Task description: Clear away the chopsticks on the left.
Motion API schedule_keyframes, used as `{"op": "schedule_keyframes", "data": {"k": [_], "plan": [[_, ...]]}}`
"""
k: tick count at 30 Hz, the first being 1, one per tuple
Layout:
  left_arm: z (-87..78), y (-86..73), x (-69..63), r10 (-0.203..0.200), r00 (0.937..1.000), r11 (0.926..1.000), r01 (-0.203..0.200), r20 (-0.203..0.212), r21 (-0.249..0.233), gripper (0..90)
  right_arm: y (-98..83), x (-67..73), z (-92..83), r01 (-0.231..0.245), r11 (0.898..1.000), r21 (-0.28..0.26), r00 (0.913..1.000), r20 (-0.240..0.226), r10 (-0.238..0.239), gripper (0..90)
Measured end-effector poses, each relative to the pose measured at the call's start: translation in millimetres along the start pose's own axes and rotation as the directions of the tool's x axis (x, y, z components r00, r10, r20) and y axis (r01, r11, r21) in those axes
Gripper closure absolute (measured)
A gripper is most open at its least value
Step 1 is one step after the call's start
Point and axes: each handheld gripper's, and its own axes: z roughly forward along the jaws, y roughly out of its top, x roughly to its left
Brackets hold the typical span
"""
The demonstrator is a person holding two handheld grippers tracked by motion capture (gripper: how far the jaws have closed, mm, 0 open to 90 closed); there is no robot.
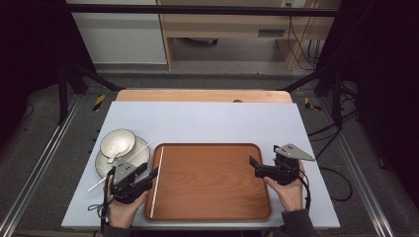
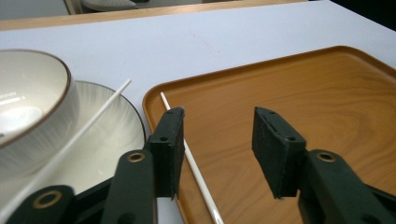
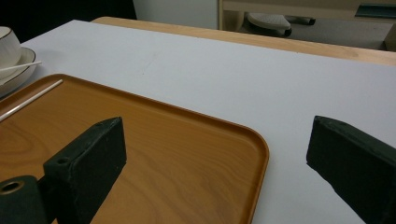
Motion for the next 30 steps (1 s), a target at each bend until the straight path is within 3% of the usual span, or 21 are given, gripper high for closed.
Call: {"op": "schedule_keyframes", "data": {"k": [2, 3, 4, 8, 12, 16, 17, 19, 22, 30], "plan": [[-0.7, 4.2, 3.2, 0.016, 0.9999, 0.9999, -0.016, -0.003, 0.000, 51.0, 0.0, -0.2, -0.1, 0.000, 1.000, 0.000, 1.0000, 0.001, 0.000, 5.0], [0.4, 6.9, 7.2, 0.015, 0.9996, 0.9998, -0.015, 0.023, 0.008, 48.1, 0.0, -0.2, -0.1, -0.002, 1.000, 0.000, 1.0000, 0.000, 0.002, 5.0], [0.4, 6.9, 7.2, 0.015, 0.9996, 0.9998, -0.015, 0.023, 0.008, 46.9, 0.0, -0.2, -0.1, -0.002, 1.000, 0.000, 1.0000, 0.000, 0.002, 5.0], [3.4, 9.4, 14.5, 0.026, 0.9986, 0.9979, -0.029, 0.047, 0.057, 41.8, 0.0, 0.1, 0.0, -0.001, 1.000, 0.000, 1.0000, -0.001, 0.001, 5.0], [2.8, 9.3, 21.6, 0.034, 0.9974, 0.9965, -0.039, 0.063, 0.074, 38.6, 0.1, -0.4, -0.4, -0.001, 1.000, 0.000, 1.0000, -0.001, 0.001, 5.0], [0.1, 8.0, 27.1, 0.046, 0.9972, 0.9954, -0.051, 0.059, 0.082, 36.9, 0.4, -0.6, -0.9, -0.006, 1.000, -0.002, 1.0000, -0.002, 0.006, 5.0], [-3.6, 5.5, 31.2, 0.075, 0.9957, 0.9933, -0.079, 0.054, 0.084, 35.4, 0.4, -0.9, -1.0, -0.005, 1.000, -0.001, 1.0000, 0.000, 0.005, 5.0], [-6.6, 3.6, 34.5, 0.089, 0.9945, 0.9918, -0.094, 0.055, 0.087, 34.7, 0.3, -1.1, -0.9, -0.004, 1.000, -0.001, 1.0000, 0.001, 0.004, 4.9], [-16.0, -4.4, 48.6, 0.055, 0.9952, 0.9957, -0.060, 0.081, 0.071, 33.3, -0.3, -0.5, 0.4, -0.002, 1.000, 0.006, 1.0000, 0.003, 0.002, 4.9], [-26.2, -17.9, 67.8, 0.086, 0.9938, 0.9912, -0.092, 0.071, 0.095, 32.3, -1.5, 0.1, 2.2, -0.001, 1.000, 0.012, 1.0000, -0.005, 0.002, 4.9]]}}
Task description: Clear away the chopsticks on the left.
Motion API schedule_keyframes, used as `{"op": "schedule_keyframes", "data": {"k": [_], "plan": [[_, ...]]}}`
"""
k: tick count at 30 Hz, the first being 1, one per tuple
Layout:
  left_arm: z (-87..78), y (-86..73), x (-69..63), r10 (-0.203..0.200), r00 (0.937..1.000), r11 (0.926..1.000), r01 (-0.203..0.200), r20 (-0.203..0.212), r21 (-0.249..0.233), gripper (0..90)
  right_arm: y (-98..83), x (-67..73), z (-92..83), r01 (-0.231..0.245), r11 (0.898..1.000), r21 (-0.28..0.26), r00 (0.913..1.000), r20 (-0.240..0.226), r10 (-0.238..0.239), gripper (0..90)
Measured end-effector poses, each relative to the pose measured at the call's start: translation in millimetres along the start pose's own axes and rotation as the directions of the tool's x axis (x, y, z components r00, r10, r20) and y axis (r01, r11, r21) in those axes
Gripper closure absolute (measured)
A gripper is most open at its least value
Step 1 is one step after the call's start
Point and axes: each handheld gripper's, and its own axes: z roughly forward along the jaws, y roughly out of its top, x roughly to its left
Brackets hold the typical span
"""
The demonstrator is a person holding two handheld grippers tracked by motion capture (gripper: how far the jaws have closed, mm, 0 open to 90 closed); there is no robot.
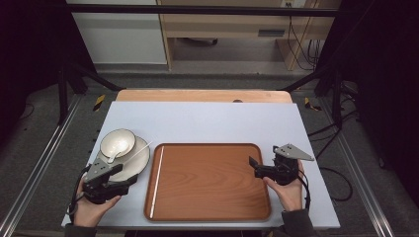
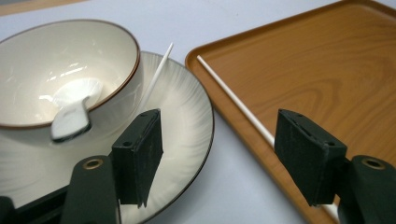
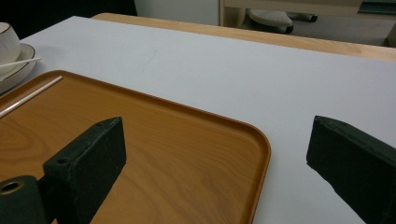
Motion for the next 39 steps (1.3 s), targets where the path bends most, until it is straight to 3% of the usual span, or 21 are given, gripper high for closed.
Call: {"op": "schedule_keyframes", "data": {"k": [9, 12, 20, 24, 30, 39], "plan": [[3.2, -12.9, 22.0, -0.007, 0.9991, 0.9979, 0.010, -0.041, 0.064, 34.8, -1.0, -0.4, 1.4, 0.004, 1.000, 0.007, 1.0000, 0.002, -0.004, 4.9], [3.8, -13.6, 26.6, -0.008, 0.9986, 0.9979, 0.012, -0.052, 0.063, 36.5, -1.2, -0.4, 1.9, 0.005, 1.000, 0.009, 1.0000, 0.002, -0.005, 5.0], [16.0, -13.5, 44.4, 0.009, 0.9968, 0.9940, 0.000, -0.080, 0.109, 47.5, -2.0, 0.8, 4.0, 0.010, 1.000, 0.017, 0.9999, -0.002, -0.010, 5.1], [20.8, -12.8, 47.9, 0.011, 0.9959, 0.9944, -0.001, -0.090, 0.106, 52.2, -2.2, 0.4, 4.2, 0.012, 1.000, 0.019, 0.9999, -0.002, -0.012, 5.1], [27.3, -12.5, 53.5, 0.036, 0.9956, 0.9889, -0.023, -0.087, 0.147, 62.4, -1.5, 0.1, 3.0, 0.013, 1.000, 0.010, 0.9999, -0.003, -0.013, 5.2], [31.2, -12.6, 55.0, 0.030, 0.9969, 0.9862, -0.017, -0.072, 0.165, 75.6, -1.5, 0.7, 3.3, 0.010, 1.000, 0.012, 0.9999, -0.007, -0.010, 5.2]]}}
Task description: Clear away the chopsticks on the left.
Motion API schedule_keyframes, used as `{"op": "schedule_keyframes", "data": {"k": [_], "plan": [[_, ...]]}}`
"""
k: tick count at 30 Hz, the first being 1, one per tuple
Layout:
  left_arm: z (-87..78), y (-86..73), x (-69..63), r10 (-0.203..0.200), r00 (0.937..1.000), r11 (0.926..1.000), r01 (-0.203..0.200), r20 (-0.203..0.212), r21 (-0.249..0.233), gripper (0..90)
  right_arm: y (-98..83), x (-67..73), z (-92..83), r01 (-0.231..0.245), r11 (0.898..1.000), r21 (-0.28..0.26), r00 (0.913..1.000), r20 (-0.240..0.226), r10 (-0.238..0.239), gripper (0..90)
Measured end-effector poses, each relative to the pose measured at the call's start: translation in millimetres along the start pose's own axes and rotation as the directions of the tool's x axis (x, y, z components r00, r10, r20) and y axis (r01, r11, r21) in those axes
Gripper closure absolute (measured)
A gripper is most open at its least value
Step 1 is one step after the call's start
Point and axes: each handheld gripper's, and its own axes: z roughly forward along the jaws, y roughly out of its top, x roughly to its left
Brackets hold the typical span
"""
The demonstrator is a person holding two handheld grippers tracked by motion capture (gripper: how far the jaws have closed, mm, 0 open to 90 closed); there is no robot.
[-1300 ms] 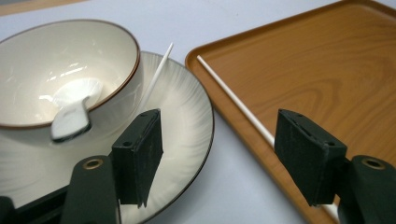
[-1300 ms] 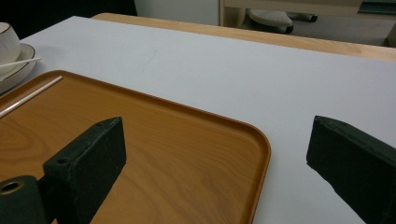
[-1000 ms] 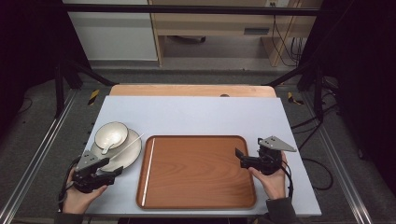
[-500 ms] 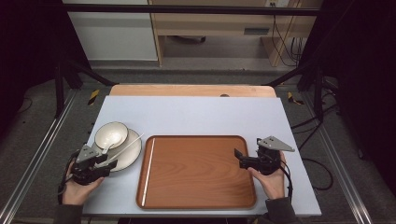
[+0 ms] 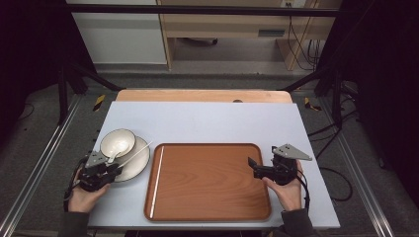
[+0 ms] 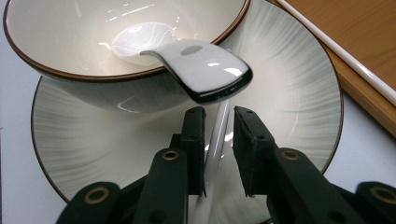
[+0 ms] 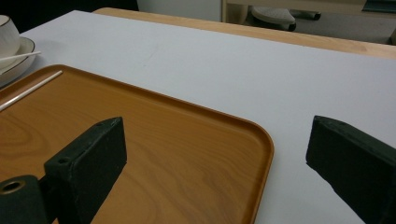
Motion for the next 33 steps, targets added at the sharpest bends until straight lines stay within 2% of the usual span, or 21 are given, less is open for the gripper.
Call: {"op": "schedule_keyframes", "data": {"k": [8, 12, 17, 33], "plan": [[0.2, -1.0, -0.3, -0.022, 0.9994, 0.9997, 0.022, 0.026, -0.005, 79.3, -0.2, 1.1, 0.8, 0.006, 1.000, 0.008, 1.0000, 0.005, -0.006, 5.2], [-0.3, -0.3, -2.9, -0.019, 0.9988, 0.9998, 0.018, 0.044, 0.003, 83.4, 0.0, 1.7, 1.5, 0.007, 1.000, 0.009, 1.0000, 0.003, -0.007, 5.3], [-1.1, -0.2, -5.4, -0.006, 0.9994, 0.9999, 0.006, 0.035, 0.009, 83.7, -0.5, 2.1, 2.2, 0.010, 1.000, 0.014, 0.9999, 0.002, -0.010, 5.2], [-11.9, 2.7, -17.9, -0.033, 0.9983, 0.9989, 0.035, 0.047, -0.031, 84.1, -0.6, 1.9, 2.1, 0.007, 1.000, 0.016, 1.0000, 0.002, -0.007, 5.0]]}}
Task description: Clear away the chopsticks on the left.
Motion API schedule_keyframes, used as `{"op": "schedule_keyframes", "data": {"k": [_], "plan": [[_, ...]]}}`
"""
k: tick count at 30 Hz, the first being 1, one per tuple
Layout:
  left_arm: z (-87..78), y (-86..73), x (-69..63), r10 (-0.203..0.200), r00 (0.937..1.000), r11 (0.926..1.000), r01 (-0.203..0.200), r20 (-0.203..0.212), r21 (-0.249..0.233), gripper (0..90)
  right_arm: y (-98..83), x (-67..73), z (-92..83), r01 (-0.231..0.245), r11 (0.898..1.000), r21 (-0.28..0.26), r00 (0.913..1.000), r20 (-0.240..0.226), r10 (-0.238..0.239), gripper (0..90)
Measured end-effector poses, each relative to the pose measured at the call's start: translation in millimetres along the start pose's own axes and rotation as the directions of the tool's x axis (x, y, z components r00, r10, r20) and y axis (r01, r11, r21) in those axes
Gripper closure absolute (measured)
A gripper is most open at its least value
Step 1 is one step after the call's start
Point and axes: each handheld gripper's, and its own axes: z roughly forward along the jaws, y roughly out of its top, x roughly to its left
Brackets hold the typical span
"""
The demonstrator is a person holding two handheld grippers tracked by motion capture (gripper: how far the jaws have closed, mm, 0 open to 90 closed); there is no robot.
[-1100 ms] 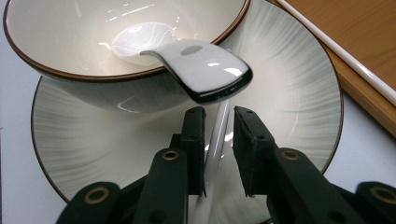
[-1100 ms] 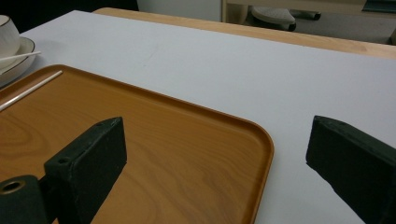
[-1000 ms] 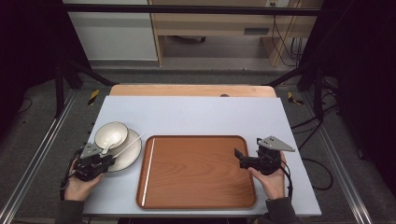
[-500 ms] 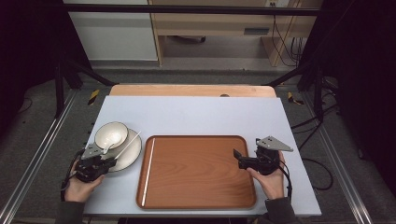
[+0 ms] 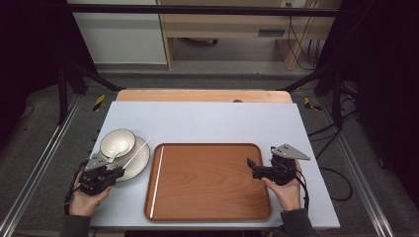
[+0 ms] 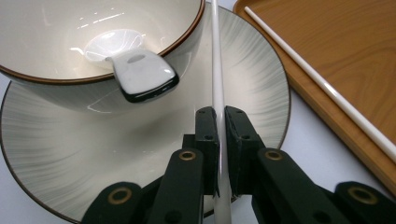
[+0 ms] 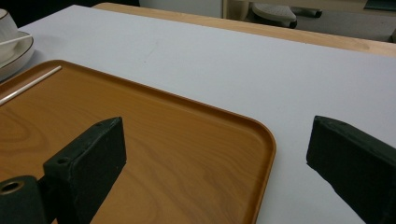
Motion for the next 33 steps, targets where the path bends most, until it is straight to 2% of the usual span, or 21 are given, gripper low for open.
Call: {"op": "schedule_keyframes", "data": {"k": [8, 10, 17, 22, 27, 28, 29, 30, 32, 33], "plan": [[-5.2, 2.8, -13.6, -0.019, 0.9998, 0.9995, 0.019, -0.006, -0.026, 84.1, 0.7, -1.6, -2.7, -0.004, 1.000, -0.011, 1.0000, 0.002, 0.004, 4.9], [-6.3, 3.6, -17.7, -0.013, 0.9999, 0.9994, 0.013, -0.009, -0.032, 84.1, 0.8, -2.1, -3.2, -0.002, 1.000, -0.012, 1.0000, 0.005, 0.002, 4.9], [-11.0, 7.1, -33.7, -0.026, 0.9994, 0.9962, 0.024, -0.022, -0.084, 84.1, 2.5, -3.3, -6.9, -0.011, 1.000, -0.029, 0.9999, 0.008, 0.011, 4.9], [-13.9, 10.0, -44.5, -0.033, 0.9991, 0.9942, 0.030, -0.027, -0.103, 84.1, 2.5, -4.3, -7.5, -0.013, 0.999, -0.031, 0.9999, 0.010, 0.013, 4.9], [-15.1, 12.6, -59.5, -0.053, 0.9974, 0.9901, 0.046, -0.048, -0.133, 84.1, 2.6, -5.3, -8.1, -0.013, 0.999, -0.031, 0.9998, 0.012, 0.014, 4.9], [-15.1, 13.6, -66.7, -0.066, 0.9963, 0.9876, 0.057, -0.054, -0.146, 84.1, 2.6, -5.2, -8.4, -0.015, 0.999, -0.033, 0.9998, 0.012, 0.015, 4.9], [-15.1, 13.6, -66.7, -0.066, 0.9963, 0.9876, 0.057, -0.054, -0.146, 84.1, 2.7, -5.2, -8.5, -0.013, 0.999, -0.035, 0.9998, 0.013, 0.014, 4.9], [-15.2, 14.2, -73.1, -0.070, 0.9956, 0.9858, 0.059, -0.062, -0.157, 84.1, 2.8, -5.0, -8.8, -0.017, 0.999, -0.036, 0.9998, 0.010, 0.017, 4.8], [-15.6, 14.6, -76.2, -0.076, 0.9949, 0.9844, 0.065, -0.066, -0.163, 84.1, 2.9, -5.1, -9.1, -0.017, 0.999, -0.036, 0.9998, 0.013, 0.017, 4.9], [-16.2, 15.1, -80.9, -0.088, 0.9930, 0.9811, 0.073, -0.079, -0.179, 84.1, 2.9, -5.3, -9.2, -0.019, 0.999, -0.037, 0.9997, 0.012, 0.019, 4.9]]}}
